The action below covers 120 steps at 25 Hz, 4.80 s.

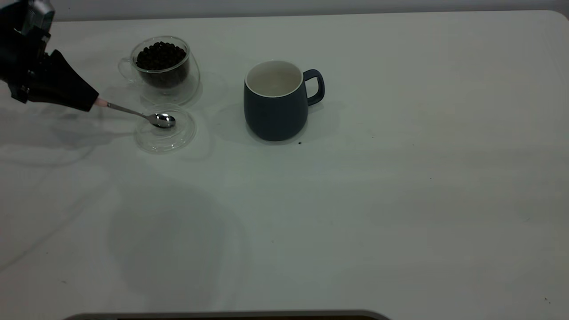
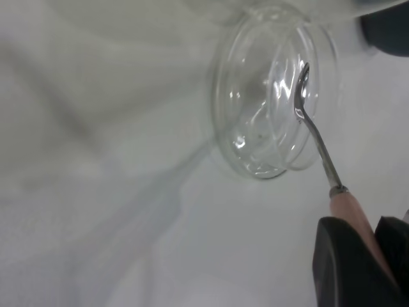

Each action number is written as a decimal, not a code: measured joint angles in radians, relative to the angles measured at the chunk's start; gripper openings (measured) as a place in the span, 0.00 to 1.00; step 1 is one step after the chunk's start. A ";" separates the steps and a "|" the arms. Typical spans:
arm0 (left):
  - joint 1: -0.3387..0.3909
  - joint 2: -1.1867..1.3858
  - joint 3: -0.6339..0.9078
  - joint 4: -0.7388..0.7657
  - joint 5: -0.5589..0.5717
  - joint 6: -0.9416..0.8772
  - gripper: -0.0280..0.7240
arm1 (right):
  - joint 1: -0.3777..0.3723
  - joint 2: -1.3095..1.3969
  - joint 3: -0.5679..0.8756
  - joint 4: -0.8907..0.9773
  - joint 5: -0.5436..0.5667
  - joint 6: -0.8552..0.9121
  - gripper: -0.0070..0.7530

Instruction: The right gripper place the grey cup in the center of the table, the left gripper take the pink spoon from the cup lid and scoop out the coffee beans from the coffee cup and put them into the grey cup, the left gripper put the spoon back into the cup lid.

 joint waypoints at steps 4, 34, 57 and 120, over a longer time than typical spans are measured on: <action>0.000 0.010 0.000 -0.002 -0.001 -0.001 0.20 | 0.000 0.000 0.000 0.000 0.000 0.000 0.50; -0.025 0.026 0.000 -0.046 -0.006 0.008 0.20 | 0.000 0.000 0.000 0.000 0.000 0.000 0.50; -0.025 0.027 0.000 -0.052 -0.047 0.029 0.20 | 0.000 0.000 0.000 0.000 0.000 0.000 0.50; 0.125 -0.225 -0.053 -0.120 -0.043 -0.138 0.78 | 0.000 0.000 0.000 0.000 0.000 0.000 0.50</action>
